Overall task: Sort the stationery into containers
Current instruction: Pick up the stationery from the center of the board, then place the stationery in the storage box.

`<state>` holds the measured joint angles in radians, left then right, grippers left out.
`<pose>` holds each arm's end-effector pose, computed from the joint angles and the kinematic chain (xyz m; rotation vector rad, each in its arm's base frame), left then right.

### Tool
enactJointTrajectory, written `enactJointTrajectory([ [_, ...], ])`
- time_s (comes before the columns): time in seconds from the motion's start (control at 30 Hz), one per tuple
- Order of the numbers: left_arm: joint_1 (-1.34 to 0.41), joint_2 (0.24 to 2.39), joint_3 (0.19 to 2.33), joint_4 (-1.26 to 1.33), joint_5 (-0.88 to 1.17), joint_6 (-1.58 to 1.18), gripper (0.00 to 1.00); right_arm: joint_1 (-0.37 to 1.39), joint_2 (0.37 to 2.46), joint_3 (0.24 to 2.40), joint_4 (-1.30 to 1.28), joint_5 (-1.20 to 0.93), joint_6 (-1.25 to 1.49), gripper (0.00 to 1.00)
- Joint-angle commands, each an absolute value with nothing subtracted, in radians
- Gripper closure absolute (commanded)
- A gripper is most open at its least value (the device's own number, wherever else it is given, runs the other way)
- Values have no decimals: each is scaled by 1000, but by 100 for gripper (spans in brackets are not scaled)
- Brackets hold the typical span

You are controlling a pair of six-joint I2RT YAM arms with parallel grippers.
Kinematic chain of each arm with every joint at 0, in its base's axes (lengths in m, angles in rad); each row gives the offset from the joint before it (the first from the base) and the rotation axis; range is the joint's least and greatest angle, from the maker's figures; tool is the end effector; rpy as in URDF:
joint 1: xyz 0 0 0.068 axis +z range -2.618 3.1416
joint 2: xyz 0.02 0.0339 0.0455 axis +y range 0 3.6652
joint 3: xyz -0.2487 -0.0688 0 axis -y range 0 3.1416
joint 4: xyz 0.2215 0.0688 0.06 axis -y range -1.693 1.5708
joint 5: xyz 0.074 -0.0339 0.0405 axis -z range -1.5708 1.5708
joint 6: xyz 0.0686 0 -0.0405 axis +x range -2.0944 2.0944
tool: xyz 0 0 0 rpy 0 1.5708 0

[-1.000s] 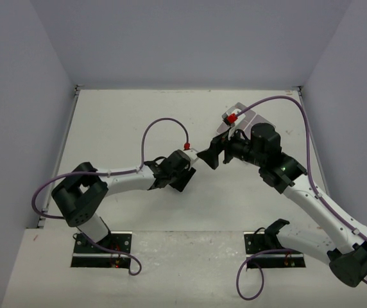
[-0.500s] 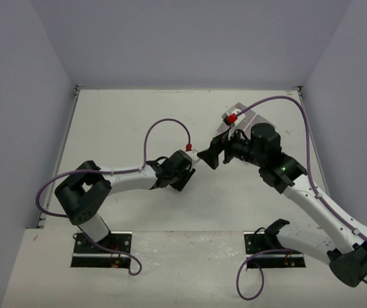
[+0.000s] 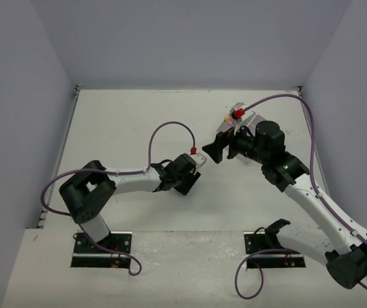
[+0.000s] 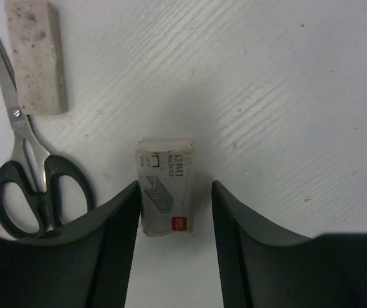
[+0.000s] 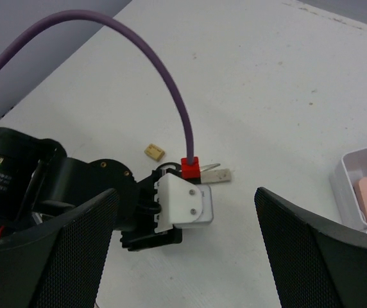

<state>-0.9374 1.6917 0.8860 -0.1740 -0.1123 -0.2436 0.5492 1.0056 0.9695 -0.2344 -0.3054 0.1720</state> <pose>0.1991 -0.2581 0.1241 0.8331 2.4338 -0.3159 0.1979 0.1453 0.3382 -0.5712 1.8137 0.7787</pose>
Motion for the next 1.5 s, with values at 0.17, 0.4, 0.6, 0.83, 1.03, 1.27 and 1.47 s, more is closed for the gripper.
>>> enactJointTrajectory([
  [0.17, -942, 1665, 857, -130, -129, -275, 100, 471, 931, 931, -173, -210, 292, 11],
  [0.4, -997, 1286, 653, 123, -273, -201, 100, 475, 923, 950, -141, -448, 395, 13],
  [0.6, -1071, 890, 457, 384, -248, -53, 100, 638, 973, 960, -152, -370, 491, 23],
  [0.83, -1081, 673, 354, 422, -114, 49, 100, 869, 1112, 1109, -265, -130, 520, 24],
  [1.03, -1083, 651, 327, 429, -135, 62, 100, 936, 1179, 1153, -316, -74, 539, 28],
  [1.27, -1101, 697, 345, 421, -156, 80, 100, 966, 1219, 1165, -339, -113, 538, 42],
  [1.47, -1104, 678, 337, 428, -173, 84, 100, 996, 1250, 1141, -335, -153, 548, 46],
])
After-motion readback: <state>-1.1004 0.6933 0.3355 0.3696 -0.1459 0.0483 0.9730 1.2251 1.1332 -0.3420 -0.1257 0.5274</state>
